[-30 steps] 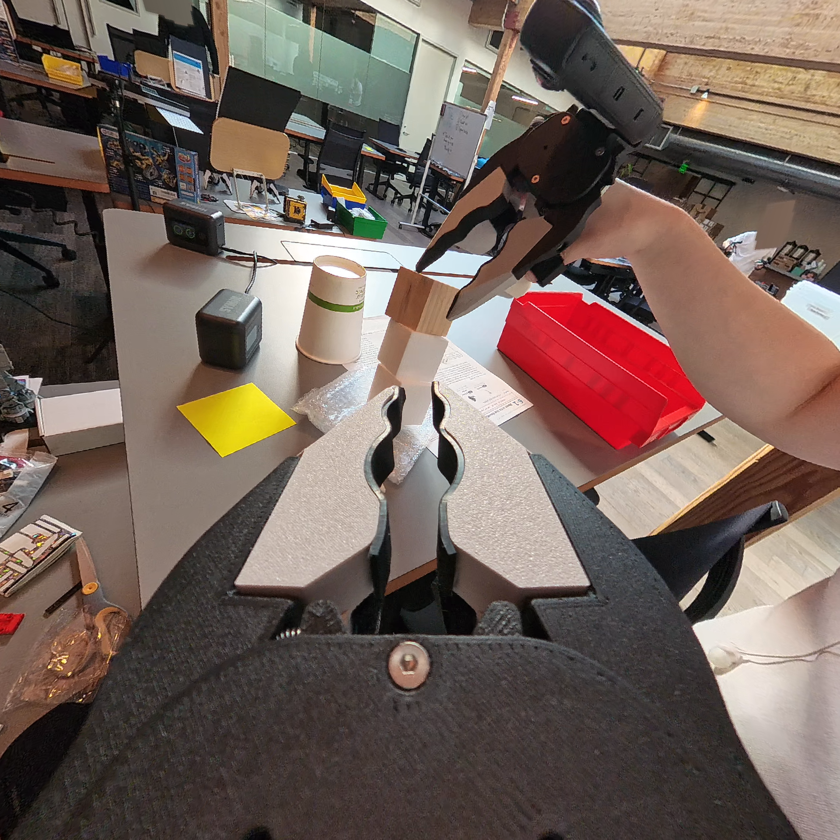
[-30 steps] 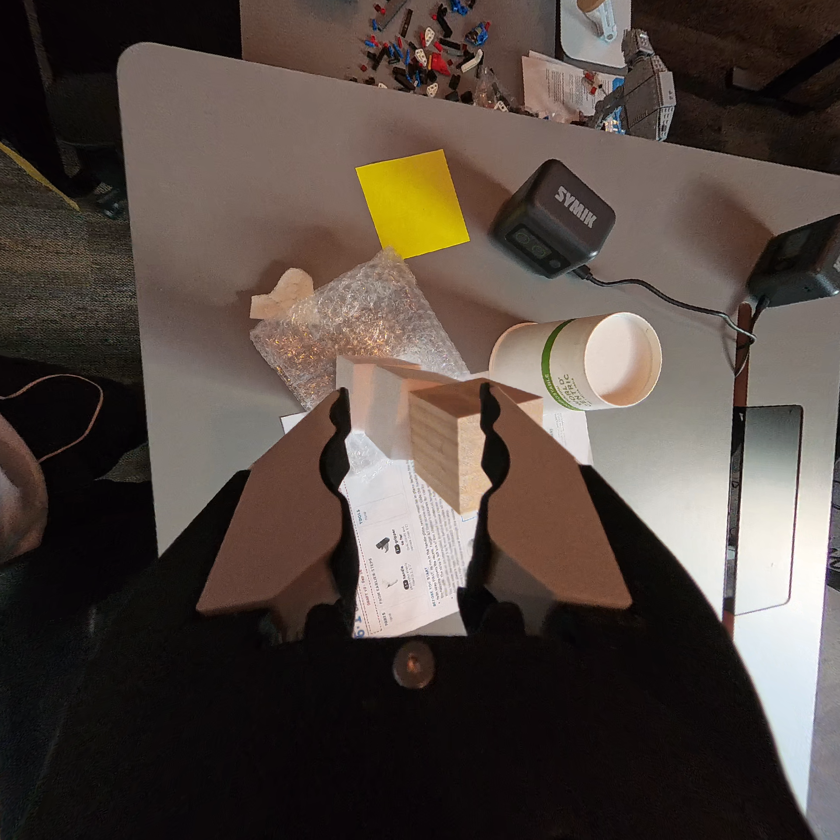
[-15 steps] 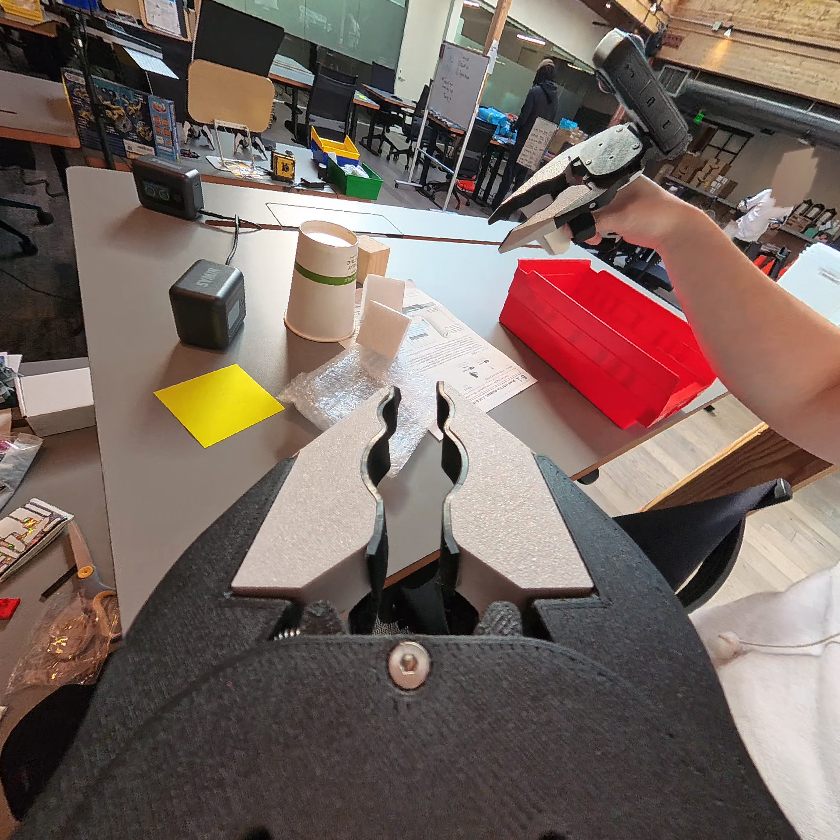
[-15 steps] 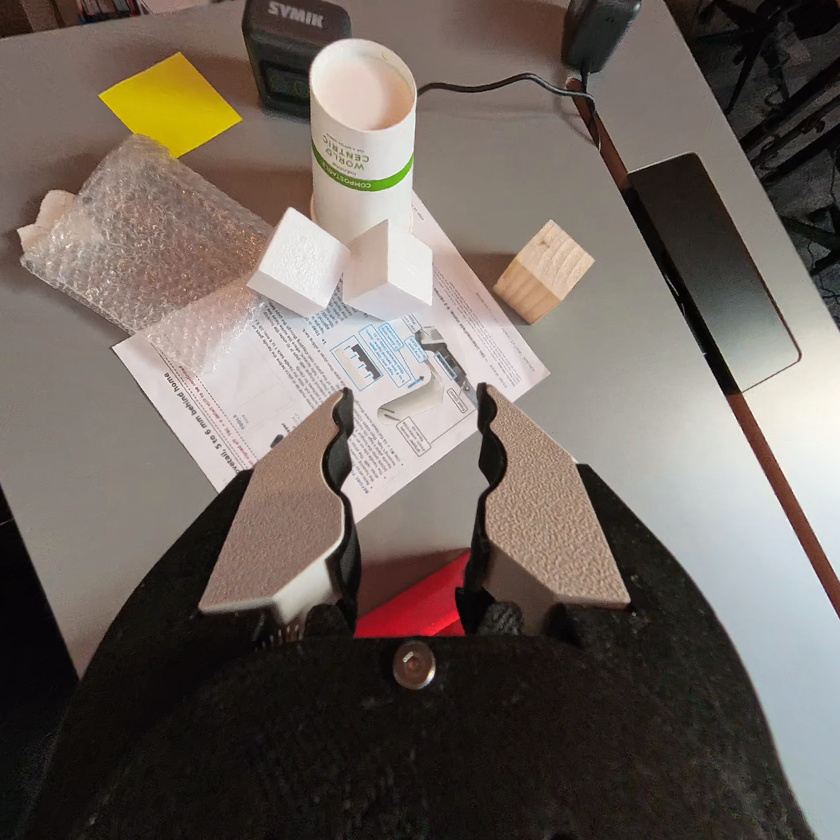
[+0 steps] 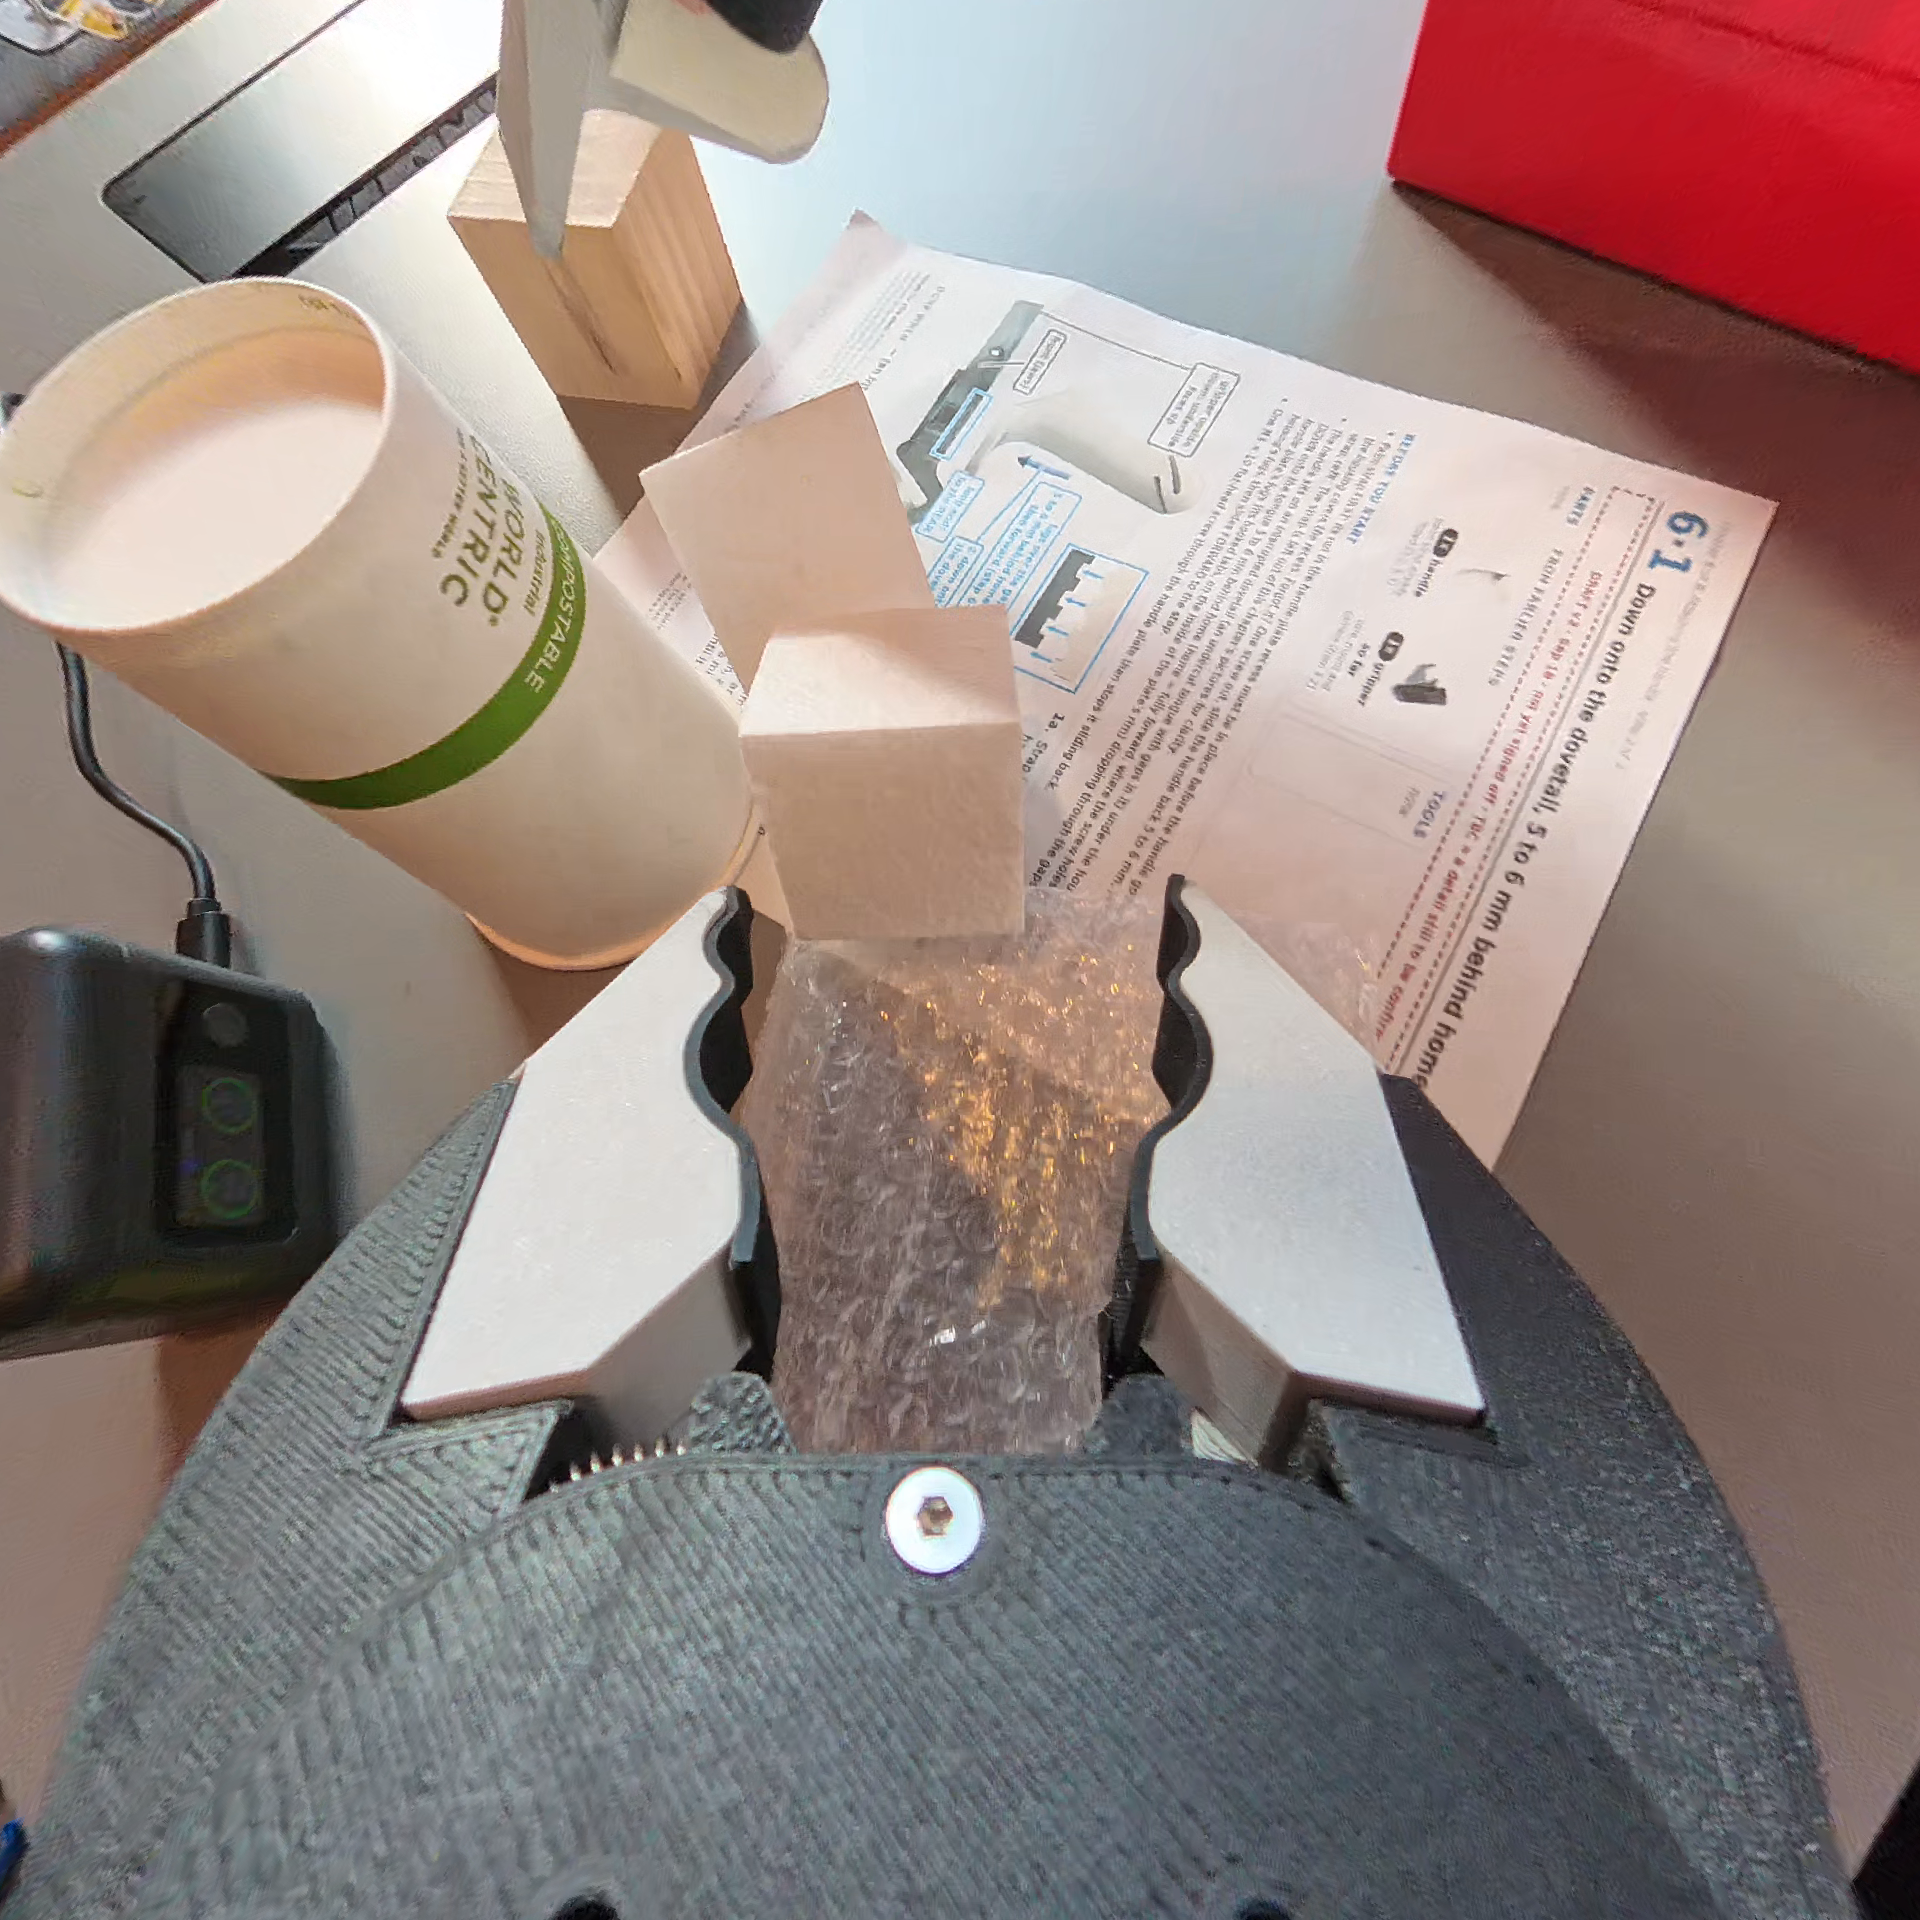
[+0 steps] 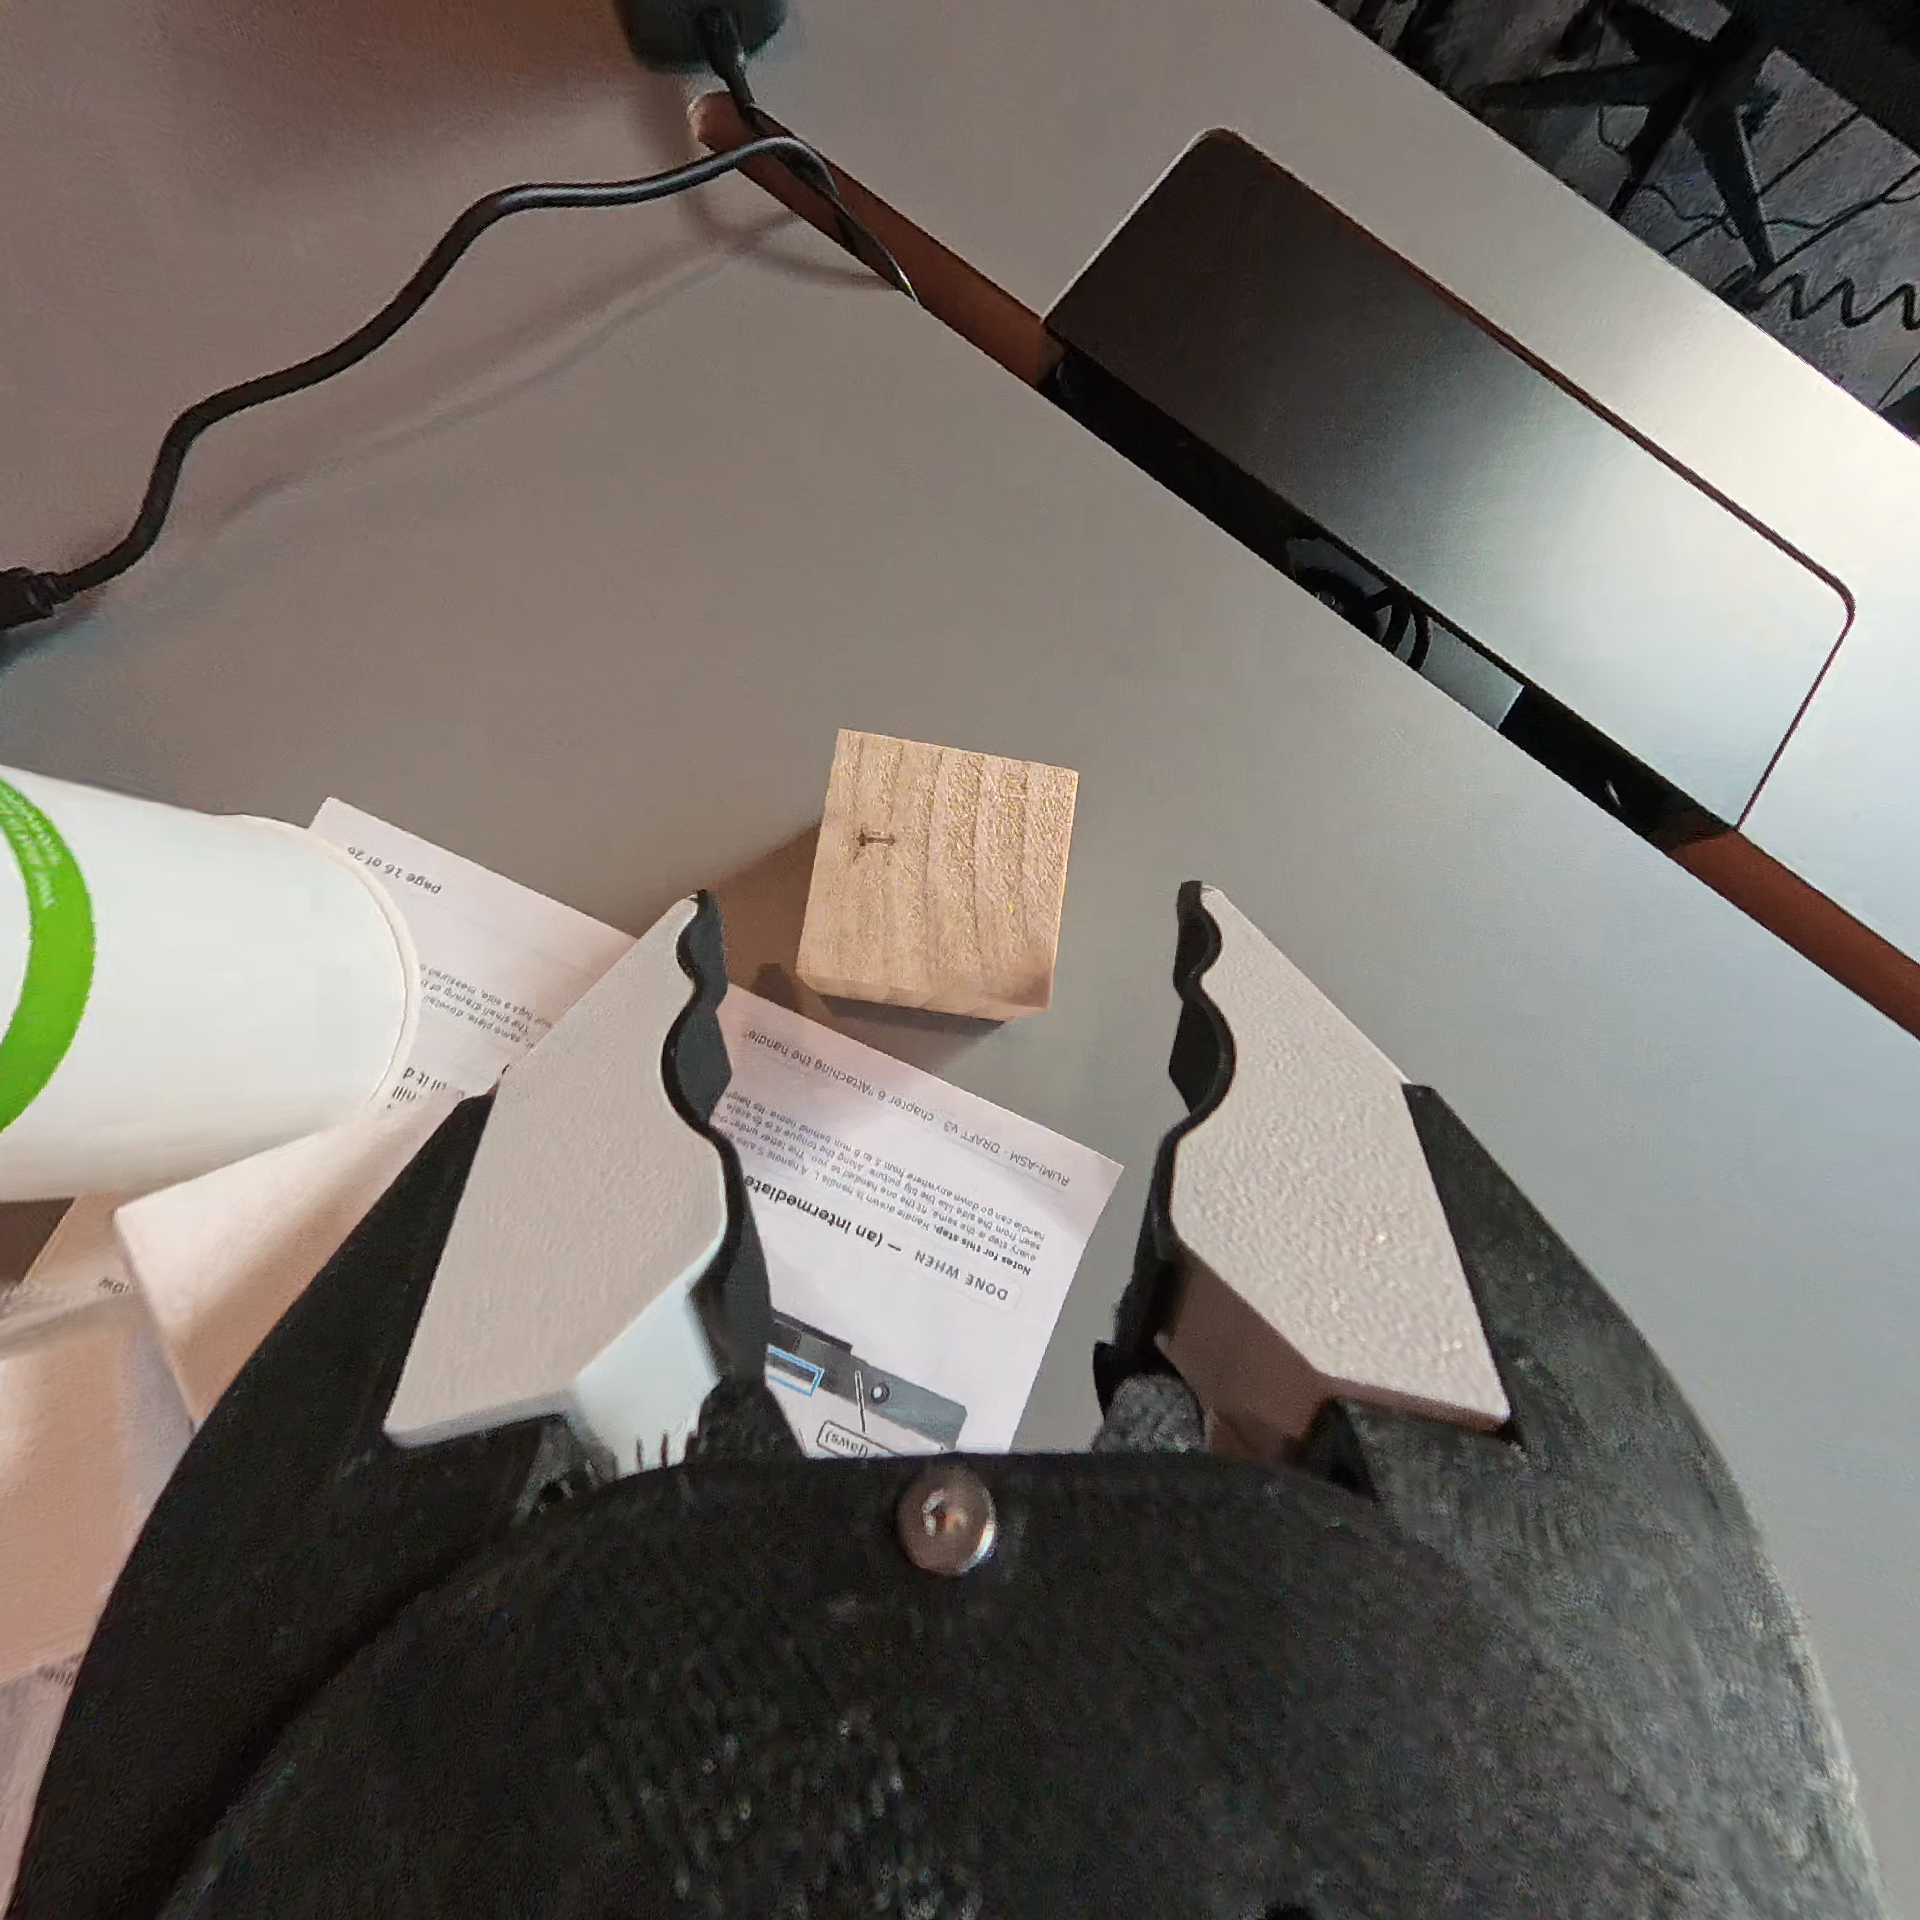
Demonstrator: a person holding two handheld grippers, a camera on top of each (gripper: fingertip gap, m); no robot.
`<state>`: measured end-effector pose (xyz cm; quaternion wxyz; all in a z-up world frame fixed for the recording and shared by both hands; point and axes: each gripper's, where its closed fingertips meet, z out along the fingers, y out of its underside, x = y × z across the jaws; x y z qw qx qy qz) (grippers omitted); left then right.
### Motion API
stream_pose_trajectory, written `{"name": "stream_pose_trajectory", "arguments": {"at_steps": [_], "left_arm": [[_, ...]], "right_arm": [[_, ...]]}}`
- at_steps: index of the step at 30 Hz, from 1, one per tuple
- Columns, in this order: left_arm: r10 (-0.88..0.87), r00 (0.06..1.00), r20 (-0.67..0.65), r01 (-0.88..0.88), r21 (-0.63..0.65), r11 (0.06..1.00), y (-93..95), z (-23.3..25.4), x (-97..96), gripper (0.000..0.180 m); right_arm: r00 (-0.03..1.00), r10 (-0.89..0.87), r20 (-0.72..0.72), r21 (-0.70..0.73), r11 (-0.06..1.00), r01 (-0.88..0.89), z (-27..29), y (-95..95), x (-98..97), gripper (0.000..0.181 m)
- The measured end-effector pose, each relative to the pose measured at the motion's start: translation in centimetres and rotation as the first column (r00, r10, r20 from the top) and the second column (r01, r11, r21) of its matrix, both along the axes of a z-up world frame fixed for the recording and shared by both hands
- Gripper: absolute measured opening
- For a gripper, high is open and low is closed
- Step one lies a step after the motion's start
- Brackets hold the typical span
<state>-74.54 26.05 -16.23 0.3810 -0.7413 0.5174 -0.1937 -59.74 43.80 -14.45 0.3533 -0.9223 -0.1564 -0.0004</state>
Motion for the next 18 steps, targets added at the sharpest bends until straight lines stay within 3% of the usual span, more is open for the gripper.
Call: {"name": "stream_pose_trajectory", "arguments": {"at_steps": [3,5,6,11,12,14,18], "left_arm": [[0.031,0.998,0.049,-0.03,-0.023,0.999,0.9,-0.3,1.7,0.073],[0.071,0.996,0.056,-0.071,-0.008,0.997,1.9,-0.2,2.1,0.06],[0.08,0.995,0.055,-0.081,0.005,0.997,2.4,-0.2,2.2,0.053],[0.094,0.992,0.08,-0.095,0.002,0.996,1.3,4.4,0.1,0.053],[0.086,0.996,0.032,-0.086,-0.006,0.996,0.4,5.4,-1.1,0.053],[0.057,0.981,-0.183,-0.071,-0.072,0.995,-1.5,5.4,-4.0,0.053],[-0.017,0.872,-0.489,-0.073,-0.164,0.984,-2.3,2.0,-6.6,0.053]], "right_arm": [[0.998,-0.056,-0.027,-0.046,0.997,0.055,-2.5,1.0,-0.3,0.088],[0.998,-0.042,-0.047,-0.107,0.994,0.036,-4.4,1.2,-0.9,0.073],[0.999,-0.047,-0.008,-0.09,0.995,0.046,-4.6,1.4,-0.4,0.064],[1.0,-0.002,0.015,-0.03,1.0,0.002,-3.7,1.6,0.2,0.063],[1.0,0.003,0.008,0.0,1.0,-0.003,-3.1,1.4,0.4,0.063],[1.0,0.005,-0.019,0.045,0.999,-0.004,-1.3,1.0,0.8,0.063],[0.991,0.008,-0.133,0.156,0.988,0.013,5.2,-1.2,0.5,0.063]]}}
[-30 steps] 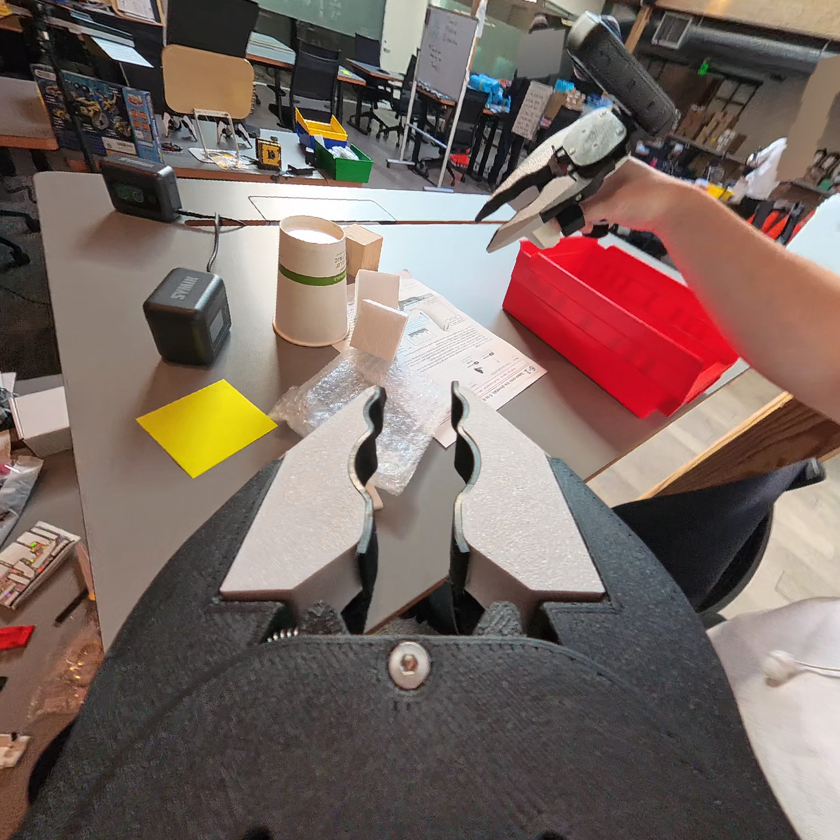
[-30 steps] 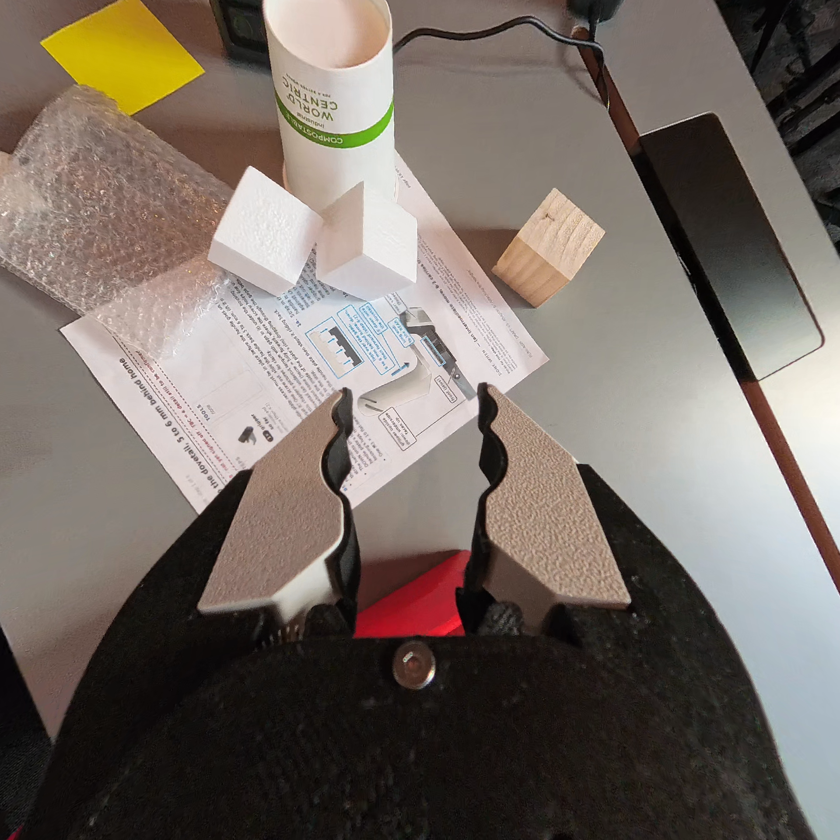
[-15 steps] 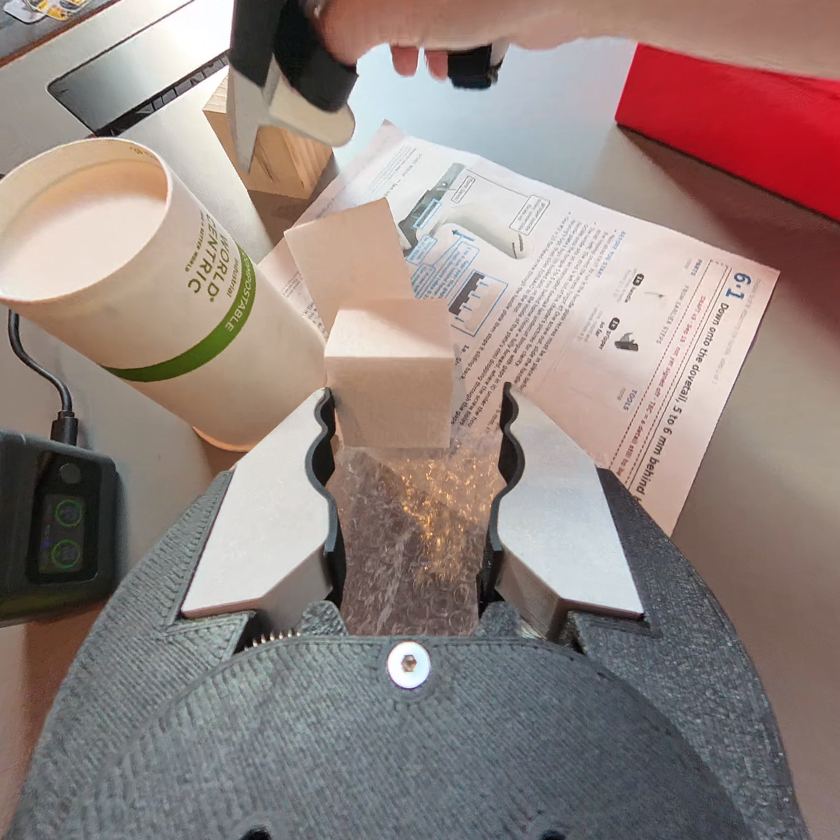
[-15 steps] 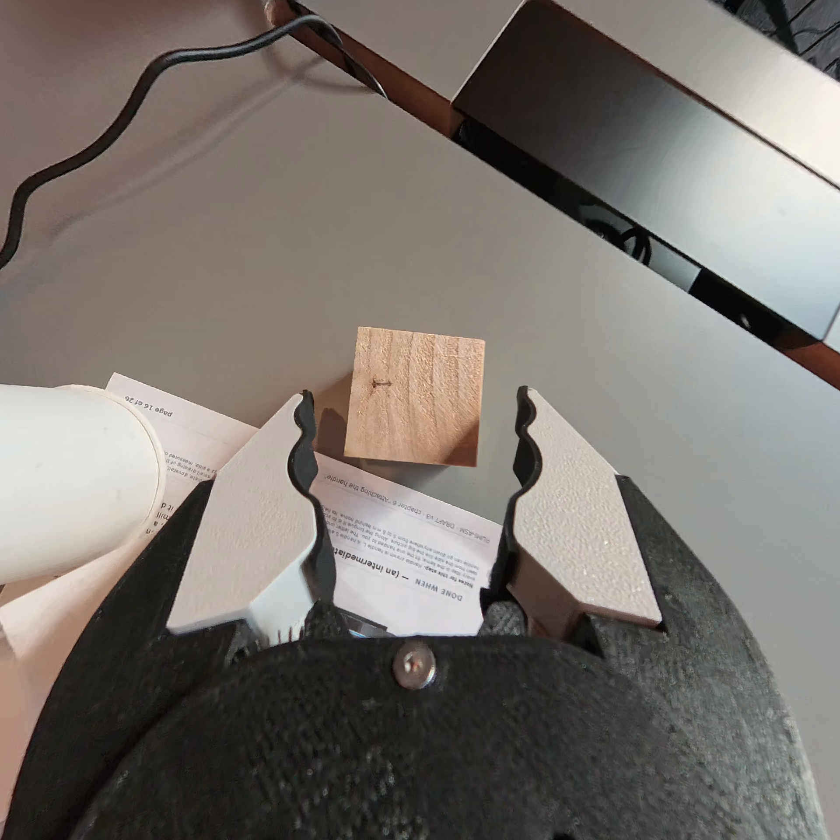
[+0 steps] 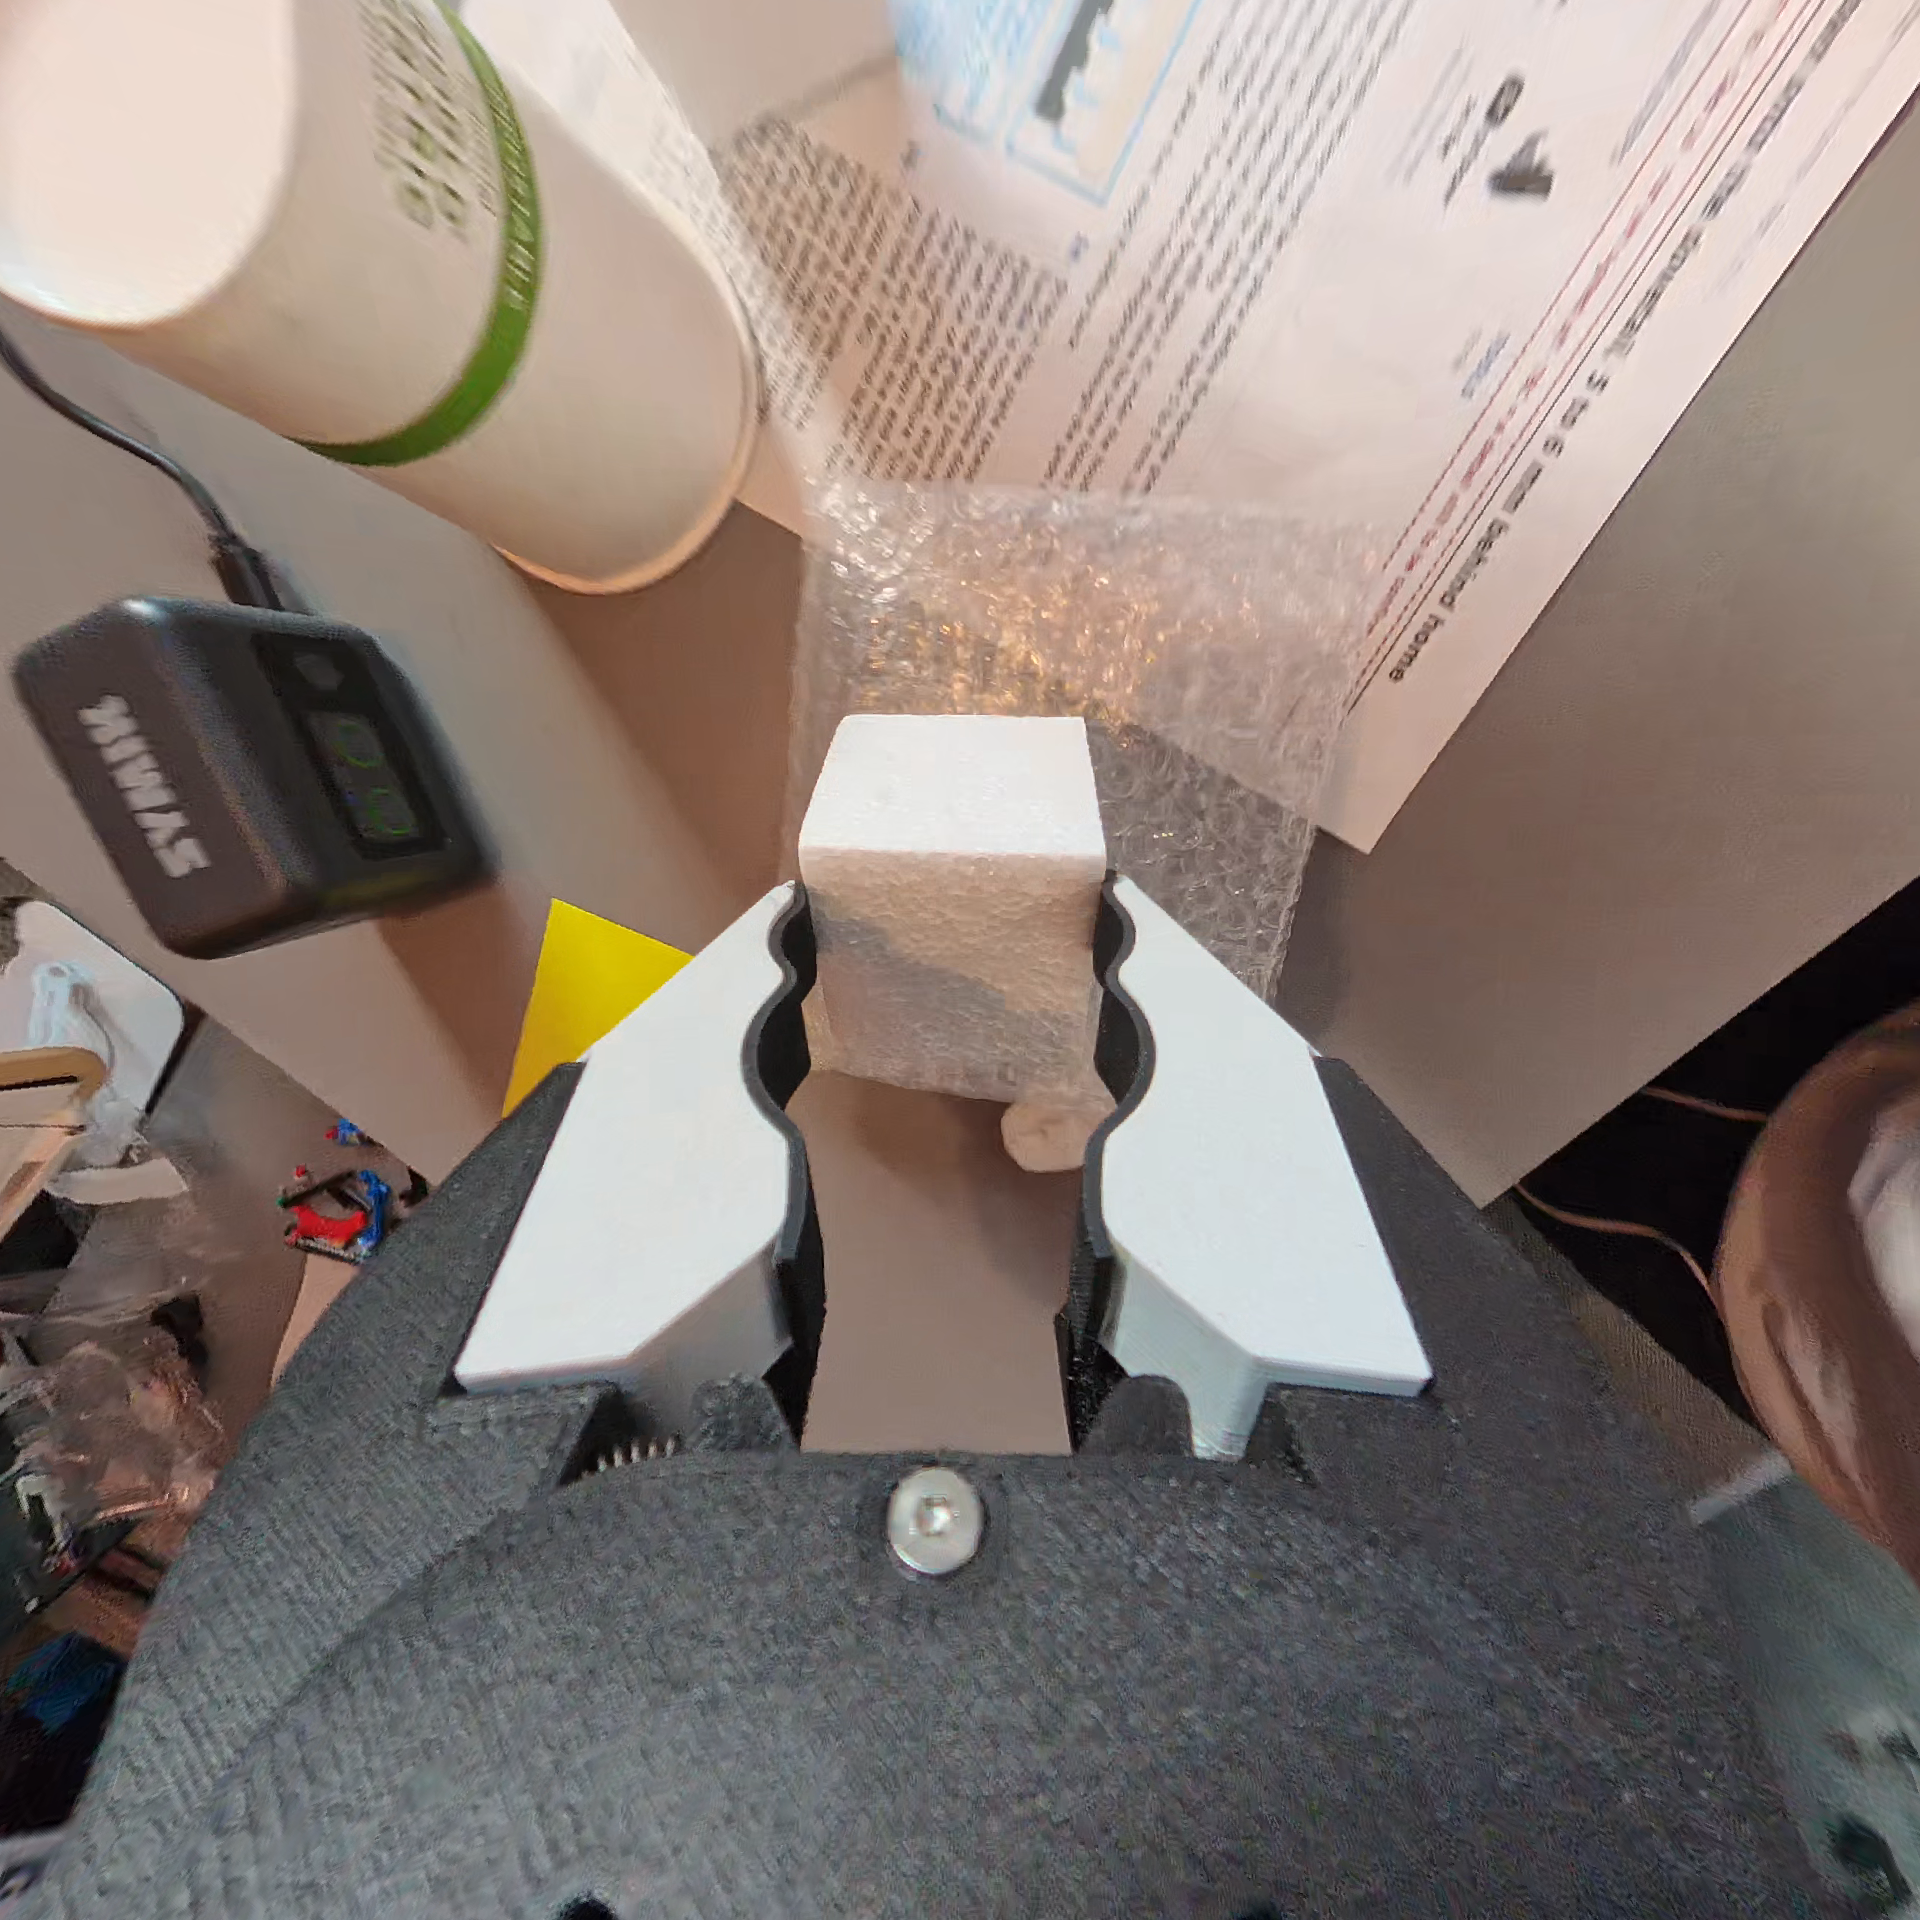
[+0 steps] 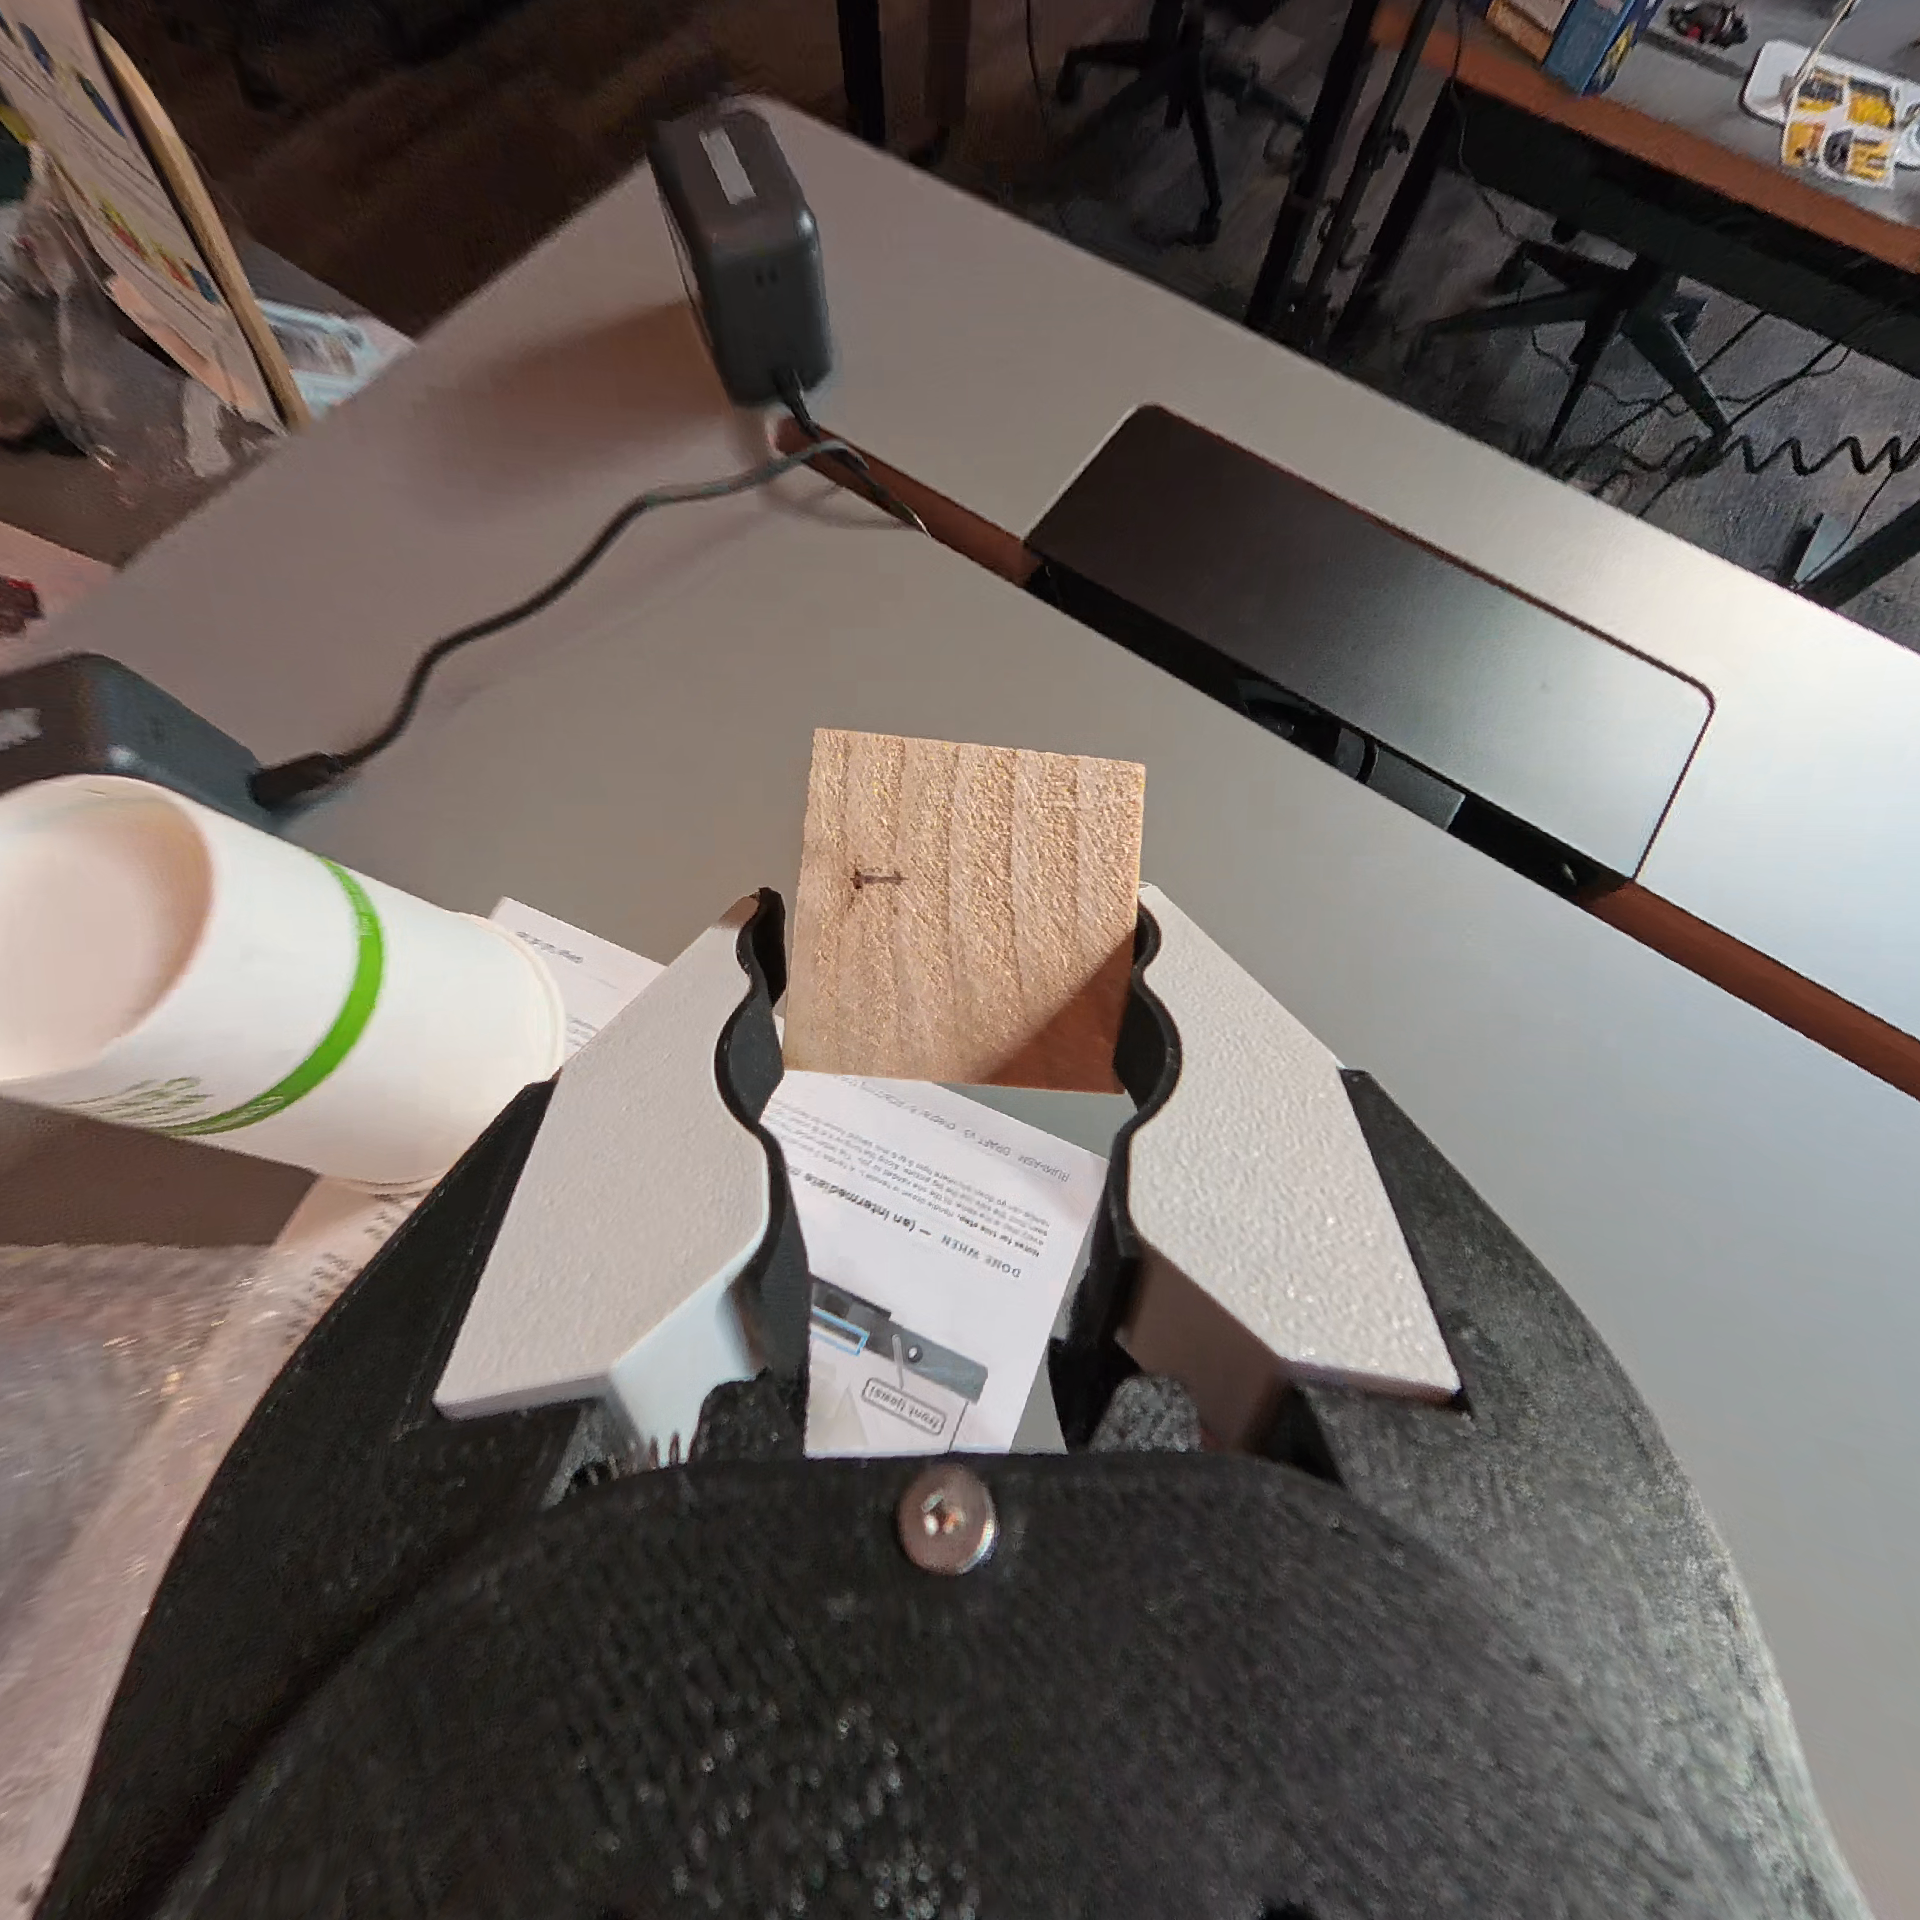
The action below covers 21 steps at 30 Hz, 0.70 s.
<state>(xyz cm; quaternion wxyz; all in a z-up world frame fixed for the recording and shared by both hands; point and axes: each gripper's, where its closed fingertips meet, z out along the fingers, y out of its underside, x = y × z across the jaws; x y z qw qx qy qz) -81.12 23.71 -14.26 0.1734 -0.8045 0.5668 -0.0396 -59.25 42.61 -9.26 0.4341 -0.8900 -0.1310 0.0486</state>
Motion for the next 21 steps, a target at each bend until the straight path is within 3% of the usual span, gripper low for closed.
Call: {"name": "stream_pose_trajectory", "arguments": {"at_steps": [3,5,6,10,13,16,21], "left_arm": [[-0.032,0.991,-0.127,0.024,-0.064,0.998,0.1,-2.9,-0.2,0.057],[-0.028,0.986,-0.166,0.02,-0.048,0.999,0.5,-3.8,-0.3,0.089],[-0.025,0.989,-0.147,0.019,-0.042,0.999,0.5,-3.7,-0.2,0.089],[0.022,0.991,0.136,-0.02,-0.013,1.0,0.0,-0.1,0.4,0.092],[0.138,0.948,0.287,-0.161,0.059,0.985,0.3,3.3,-3.1,0.092],[0.247,0.874,0.419,-0.31,0.088,0.947,-0.4,5.2,-7.9,0.088],[0.346,0.715,0.608,-0.449,0.02,0.893,-3.0,5.4,-13.0,0.08]], "right_arm": [[0.995,0.051,-0.08,0.06,0.997,-0.047,4.8,-3.5,-1.9,0.063],[0.986,0.118,-0.12,0.04,0.993,-0.114,6.0,-6.7,-4.1,0.063],[0.978,0.161,-0.136,0.033,0.987,-0.158,6.2,-8.5,-5.5,0.063],[0.957,0.255,-0.136,0.007,0.966,-0.257,4.9,-14.2,-9.3,0.063],[0.915,0.359,-0.183,-0.003,0.931,-0.366,3.1,-17.3,-13.8,0.063],[0.873,0.467,-0.139,-0.016,0.881,-0.474,1.3,-19.3,-18.2,0.063],[0.877,0.481,-0.014,-0.052,0.875,-0.481,-0.5,-18.6,-20.7,0.063]]}}
